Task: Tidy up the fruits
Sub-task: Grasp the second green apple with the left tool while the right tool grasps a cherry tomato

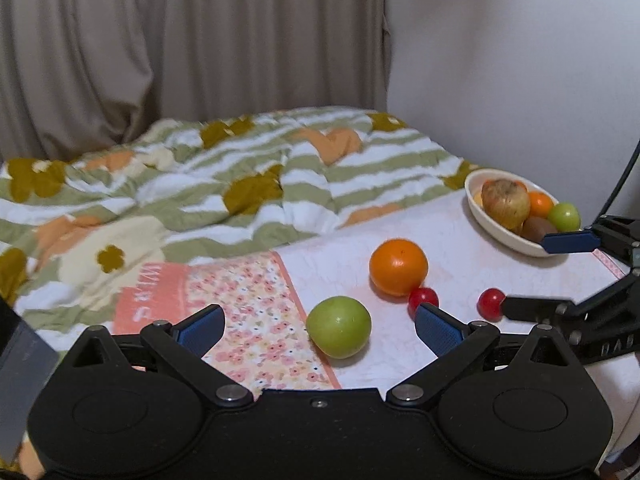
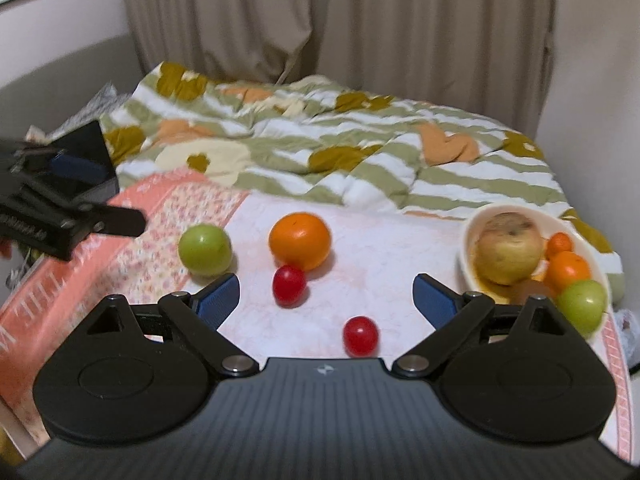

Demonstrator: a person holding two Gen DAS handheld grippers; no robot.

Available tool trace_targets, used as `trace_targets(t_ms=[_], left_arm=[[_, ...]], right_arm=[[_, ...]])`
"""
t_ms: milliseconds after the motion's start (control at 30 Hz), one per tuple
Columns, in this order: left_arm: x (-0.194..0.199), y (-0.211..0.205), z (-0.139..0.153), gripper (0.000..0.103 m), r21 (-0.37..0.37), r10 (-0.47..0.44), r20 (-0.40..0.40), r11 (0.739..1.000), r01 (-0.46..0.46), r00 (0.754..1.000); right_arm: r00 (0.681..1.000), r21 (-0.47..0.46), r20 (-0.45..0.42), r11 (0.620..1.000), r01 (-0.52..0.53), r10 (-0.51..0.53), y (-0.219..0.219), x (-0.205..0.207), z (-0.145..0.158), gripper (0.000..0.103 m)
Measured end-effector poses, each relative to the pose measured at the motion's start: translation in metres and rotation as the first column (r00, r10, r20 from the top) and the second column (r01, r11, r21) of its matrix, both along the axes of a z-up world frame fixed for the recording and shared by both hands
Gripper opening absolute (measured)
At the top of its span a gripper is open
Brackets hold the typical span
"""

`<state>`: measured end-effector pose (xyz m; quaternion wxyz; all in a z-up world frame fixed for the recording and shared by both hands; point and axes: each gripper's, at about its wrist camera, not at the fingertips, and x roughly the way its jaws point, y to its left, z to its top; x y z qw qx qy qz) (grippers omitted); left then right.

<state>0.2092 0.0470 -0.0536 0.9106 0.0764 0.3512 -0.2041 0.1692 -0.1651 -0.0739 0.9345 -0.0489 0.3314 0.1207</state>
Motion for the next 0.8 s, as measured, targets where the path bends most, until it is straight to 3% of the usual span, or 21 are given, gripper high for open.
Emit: trace_targets(t_ms=[233, 433, 533, 600, 633, 800], left_arm=[[0.032, -0.009, -0.031, 0.092, -0.011, -0.022, -0.097, 1.0, 0.021, 0.995], [0.044, -0.02, -0.051, 0.09, -0.018, -0.011, -0.146, 1.0, 0.009, 0.989], [0.05, -0.023, -0.059, 0.08, -0.031, -0.001, -0.17, 1.0, -0.004, 0.985], [0.053, -0.023, -0.063, 0.07, -0.03, 0.004, -0.182, 0.999, -0.01, 0.983], [0.054, -0.023, -0.064, 0.059, -0.032, 0.005, -0.187, 0.999, -0.011, 0.982], [0.054, -0.019, -0.064, 0.059, -0.05, 0.012, -0.187, 0.999, -0.022, 0.982]], right_arm=[[0.996, -0.026, -0.061, 0.997, -0.069, 0.067, 0.009, 0.022, -0.028, 0.102], [0.992, -0.01, -0.091, 0.996, -0.092, 0.091, 0.009, 0.038, -0.04, 0.095], [0.988, -0.011, -0.103, 0.993, -0.114, 0.113, 0.012, 0.044, -0.044, 0.088], [0.986, -0.012, -0.109, 0.992, -0.127, 0.125, 0.015, 0.048, -0.047, 0.087], [0.985, -0.012, -0.111, 0.991, -0.133, 0.131, 0.016, 0.049, -0.048, 0.086], [0.981, -0.005, -0.126, 0.989, -0.15, 0.148, 0.023, 0.056, -0.053, 0.076]])
